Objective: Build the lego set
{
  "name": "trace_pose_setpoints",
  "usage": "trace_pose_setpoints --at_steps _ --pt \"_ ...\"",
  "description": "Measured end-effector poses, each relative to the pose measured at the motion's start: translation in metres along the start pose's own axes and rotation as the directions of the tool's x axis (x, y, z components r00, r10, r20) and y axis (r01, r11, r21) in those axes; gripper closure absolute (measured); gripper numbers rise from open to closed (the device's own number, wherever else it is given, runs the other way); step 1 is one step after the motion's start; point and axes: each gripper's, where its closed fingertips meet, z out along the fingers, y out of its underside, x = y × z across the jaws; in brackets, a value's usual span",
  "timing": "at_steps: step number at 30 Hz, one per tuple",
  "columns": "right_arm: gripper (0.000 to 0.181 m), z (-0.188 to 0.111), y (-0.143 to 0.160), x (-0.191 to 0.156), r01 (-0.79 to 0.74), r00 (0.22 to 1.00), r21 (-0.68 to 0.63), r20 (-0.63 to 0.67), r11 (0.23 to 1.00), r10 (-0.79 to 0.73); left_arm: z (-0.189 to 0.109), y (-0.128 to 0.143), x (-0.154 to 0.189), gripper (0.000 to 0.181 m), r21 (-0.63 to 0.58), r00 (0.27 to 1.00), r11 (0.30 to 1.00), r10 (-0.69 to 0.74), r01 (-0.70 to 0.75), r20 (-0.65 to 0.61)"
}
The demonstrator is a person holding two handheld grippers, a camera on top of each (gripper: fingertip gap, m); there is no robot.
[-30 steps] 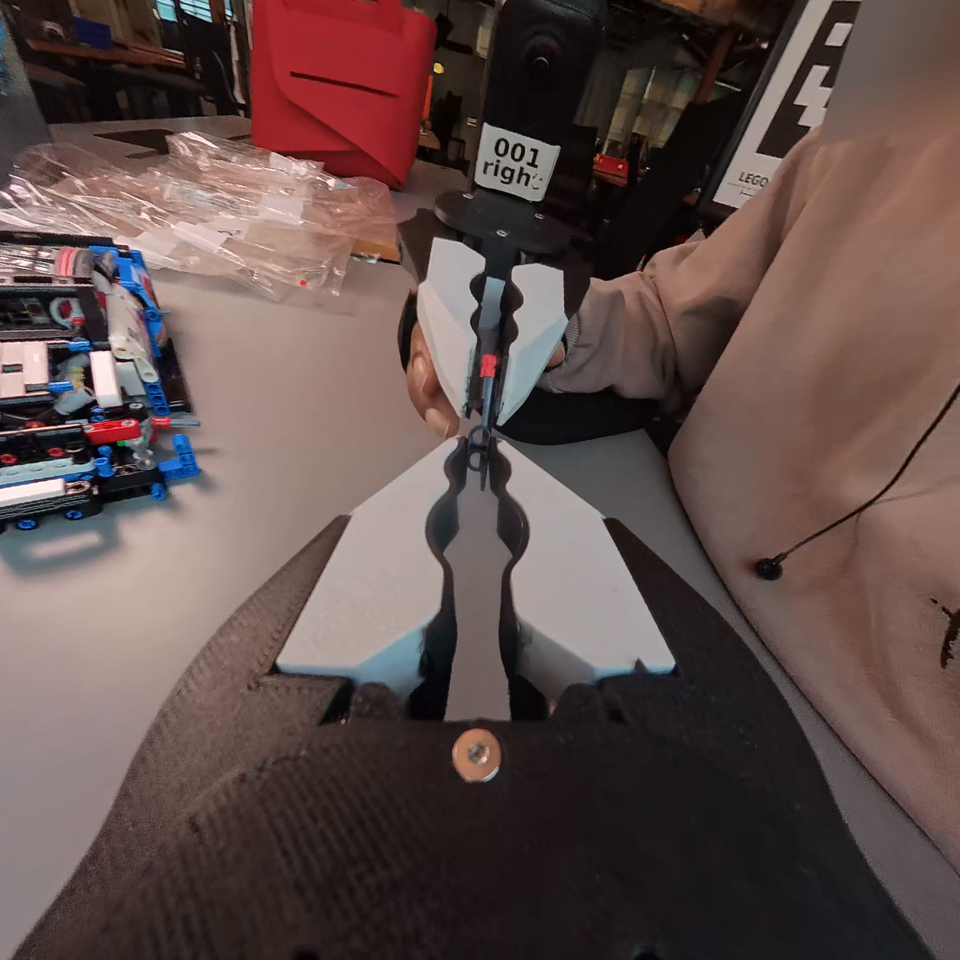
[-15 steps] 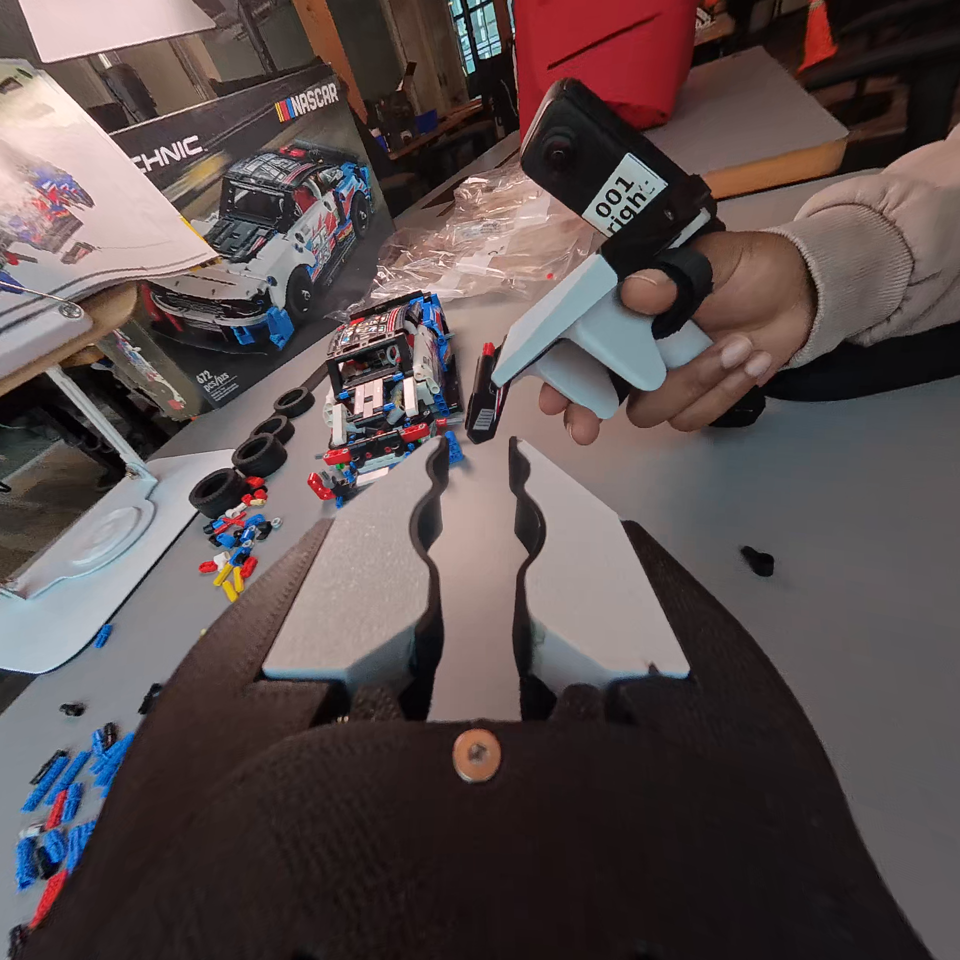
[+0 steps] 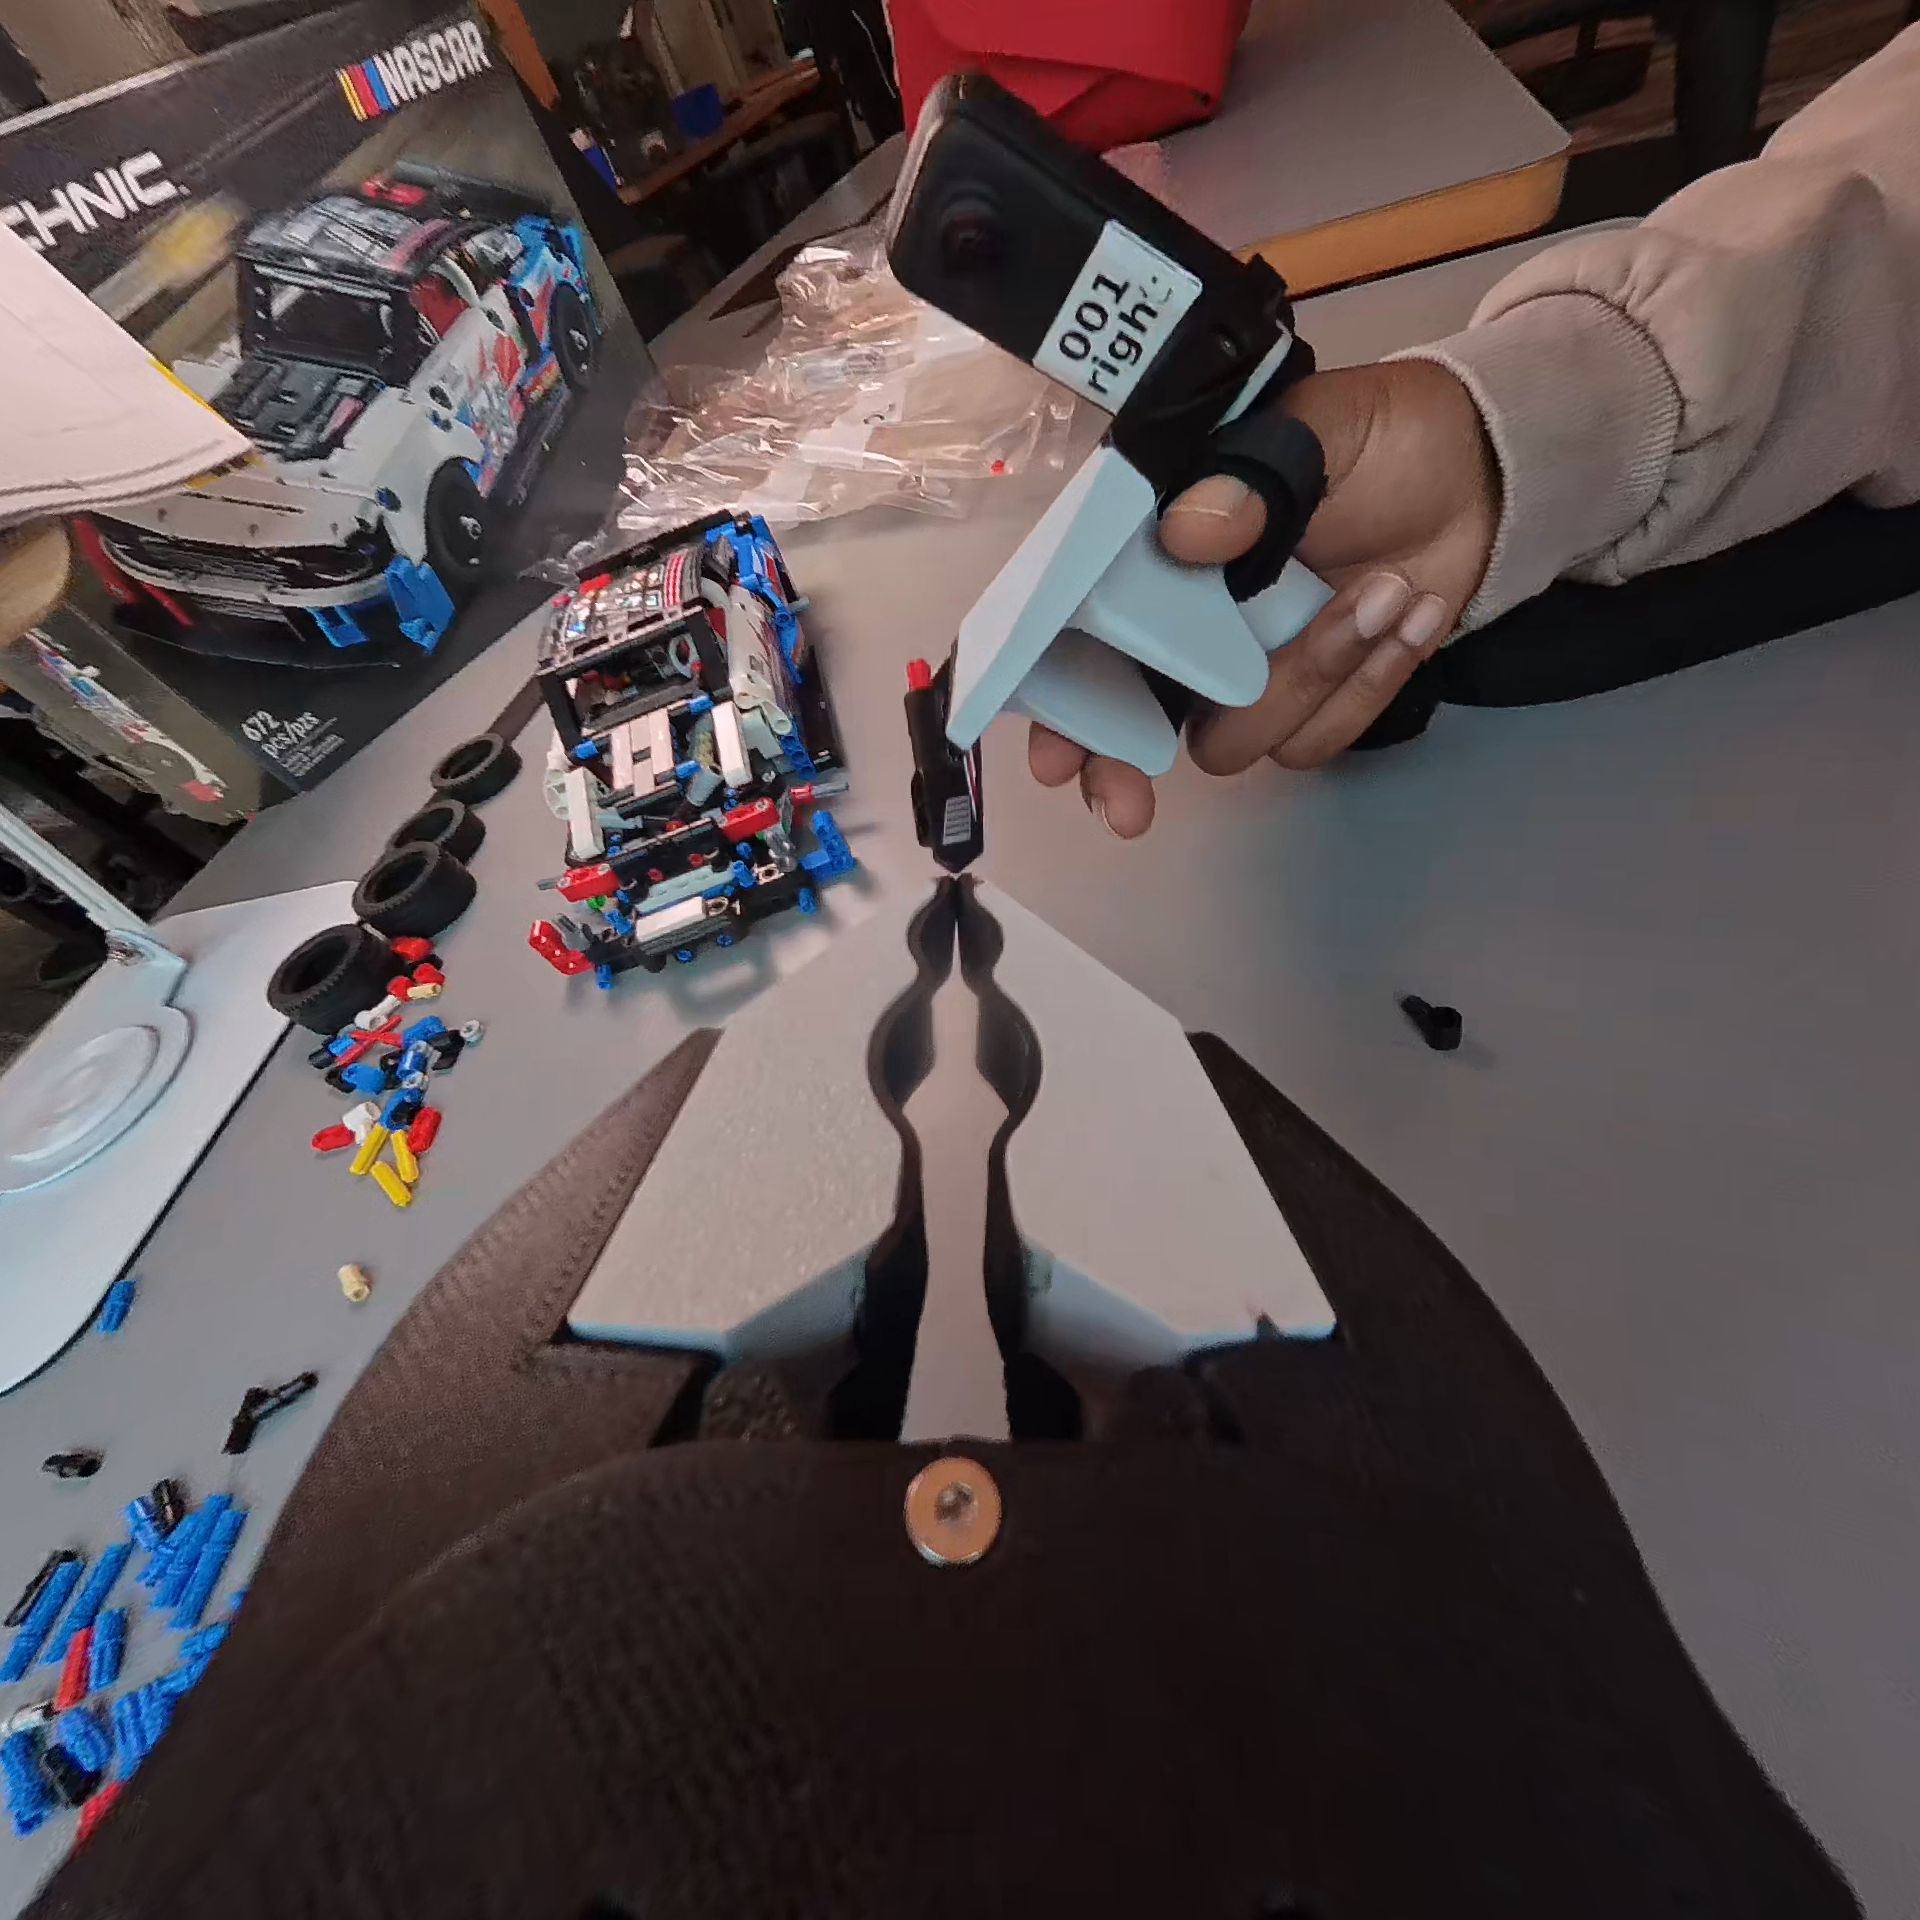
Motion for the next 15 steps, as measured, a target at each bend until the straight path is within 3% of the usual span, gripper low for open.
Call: trace_pose_setpoints --at_steps 3,8,13,15 --pt "0.176 -0.005 0.002 0.003 0.133 0.99 -0.07 -0.035 0.989 -0.136 -0.003 0.011 0.009 0.181 -0.046 0.992 0.997 -0.059 0.054 -0.111" --pt "0.176 -0.013 0.005 0.009 0.255 0.962 -0.145 -0.066 0.956 -0.266 -0.003 0.022 0.007 0.181 -0.087 0.989 0.994 -0.082 0.071 -0.126" --pt "0.176 -0.013 0.005 0.014 0.132 0.987 -0.126 -0.08 0.983 -0.143 -0.001 0.023 -0.003 0.181 -0.079 0.996 0.994 -0.074 0.071 -0.042" --pt "0.176 -0.011 0.002 0.013 0.039 0.997 -0.077 -0.065 0.996 -0.044 0.002 0.016 -0.002 0.165 -0.052 0.998 0.997 -0.06 0.059 -0.012"
